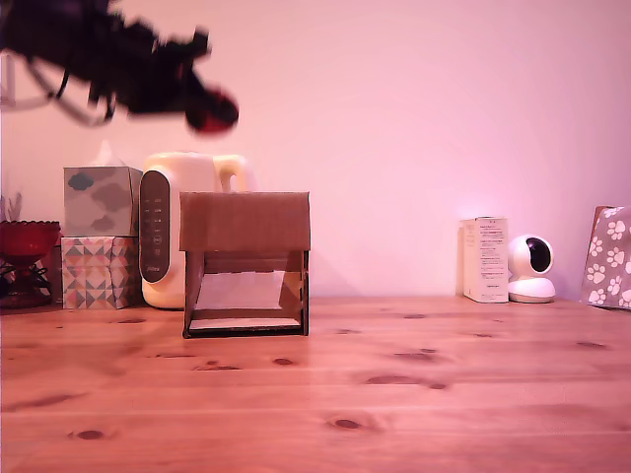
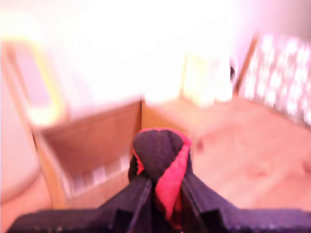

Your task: Drop the footbag into the cardboard dice tower

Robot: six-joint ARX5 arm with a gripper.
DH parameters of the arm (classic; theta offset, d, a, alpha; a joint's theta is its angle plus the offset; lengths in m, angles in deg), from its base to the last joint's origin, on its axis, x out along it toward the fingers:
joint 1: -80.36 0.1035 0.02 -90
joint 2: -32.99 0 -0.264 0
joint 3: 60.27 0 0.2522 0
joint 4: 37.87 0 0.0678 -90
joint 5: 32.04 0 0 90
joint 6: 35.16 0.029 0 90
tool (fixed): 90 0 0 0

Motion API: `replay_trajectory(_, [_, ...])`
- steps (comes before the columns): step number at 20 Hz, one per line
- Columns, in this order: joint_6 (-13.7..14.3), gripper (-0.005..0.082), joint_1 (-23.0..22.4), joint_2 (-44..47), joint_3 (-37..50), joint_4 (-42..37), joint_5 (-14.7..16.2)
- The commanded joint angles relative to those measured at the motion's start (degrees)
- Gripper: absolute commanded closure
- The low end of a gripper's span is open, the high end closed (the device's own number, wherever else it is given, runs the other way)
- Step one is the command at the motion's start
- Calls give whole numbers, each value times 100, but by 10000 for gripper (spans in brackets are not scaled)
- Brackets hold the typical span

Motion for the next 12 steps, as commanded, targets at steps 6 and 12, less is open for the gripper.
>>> replay_trajectory(6, [68, 740, 66, 1086, -1554, 1207, -101])
replay_trajectory(12, [74, 740, 197, 2041, -2553, 1843, -105])
